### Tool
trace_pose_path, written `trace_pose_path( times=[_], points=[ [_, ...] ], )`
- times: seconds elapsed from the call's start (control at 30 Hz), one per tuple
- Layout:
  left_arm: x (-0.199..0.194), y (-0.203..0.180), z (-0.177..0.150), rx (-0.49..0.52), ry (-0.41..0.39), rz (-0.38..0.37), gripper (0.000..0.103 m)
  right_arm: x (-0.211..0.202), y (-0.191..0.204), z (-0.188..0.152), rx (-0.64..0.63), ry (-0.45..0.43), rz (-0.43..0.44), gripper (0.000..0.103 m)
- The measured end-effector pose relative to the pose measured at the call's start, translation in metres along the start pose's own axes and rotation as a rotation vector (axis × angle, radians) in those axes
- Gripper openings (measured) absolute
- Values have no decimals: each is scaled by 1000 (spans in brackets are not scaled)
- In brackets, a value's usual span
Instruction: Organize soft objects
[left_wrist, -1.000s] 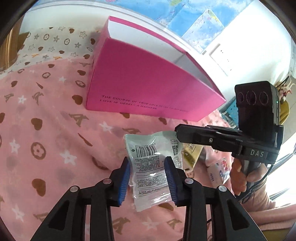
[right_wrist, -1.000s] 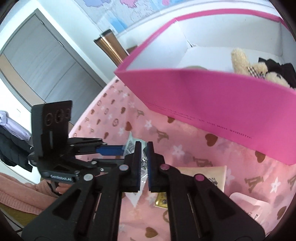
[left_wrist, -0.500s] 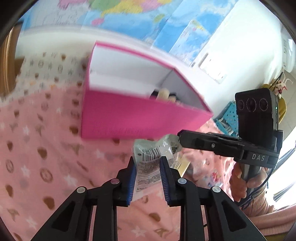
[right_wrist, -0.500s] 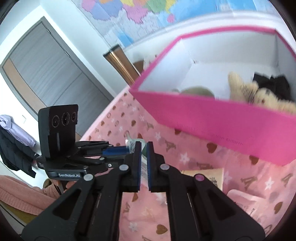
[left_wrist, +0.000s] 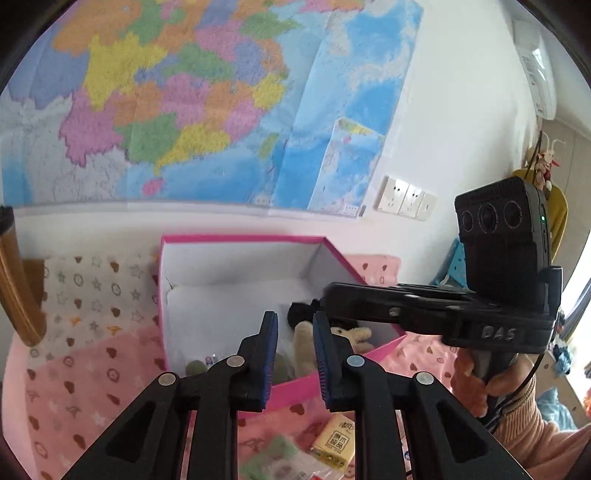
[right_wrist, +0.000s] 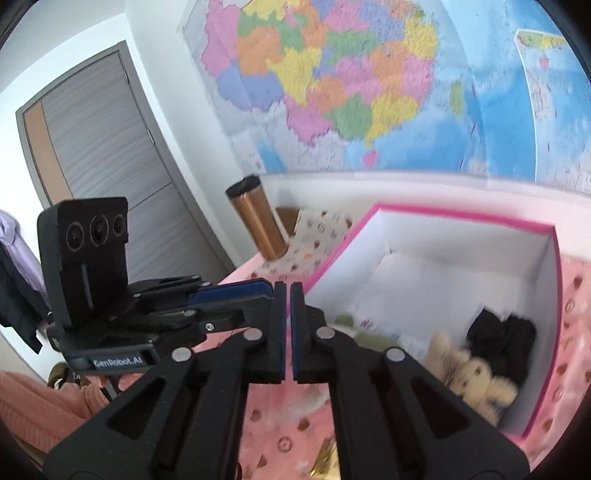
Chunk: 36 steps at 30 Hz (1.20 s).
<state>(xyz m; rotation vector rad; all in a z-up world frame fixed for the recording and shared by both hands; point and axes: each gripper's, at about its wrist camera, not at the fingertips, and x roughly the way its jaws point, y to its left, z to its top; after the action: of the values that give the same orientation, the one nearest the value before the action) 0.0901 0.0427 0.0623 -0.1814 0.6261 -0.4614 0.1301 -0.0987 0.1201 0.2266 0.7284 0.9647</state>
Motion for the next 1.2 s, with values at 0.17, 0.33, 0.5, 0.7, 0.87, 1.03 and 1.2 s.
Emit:
trace_pose_path(
  times=[0.17,0.33,0.5,0.7,0.87,1.03,1.2],
  points=[
    [-2,22,-42,-24,61,7,42,2,-11,-28,26,79,32,20],
    [11,34,-86,-53,201,-5,47,20,-17,-89,58,268,14,43],
    [29,38,-119,-104,316,-22,47,55,-24,-125,71,410,-22,52],
    [32,44,-139,-156,355,-30,47,93,-36,-133,82,485,5,52],
    [33,47,-142,-191,380,-94,56,87,-36,-130,85,454,11,9],
    [30,31,-130,-151,354,-176,63,59,-21,-112,91,345,46,6],
    [20,15,-103,-75,282,-211,64,26,-6,-85,71,223,69,6]
  ],
)
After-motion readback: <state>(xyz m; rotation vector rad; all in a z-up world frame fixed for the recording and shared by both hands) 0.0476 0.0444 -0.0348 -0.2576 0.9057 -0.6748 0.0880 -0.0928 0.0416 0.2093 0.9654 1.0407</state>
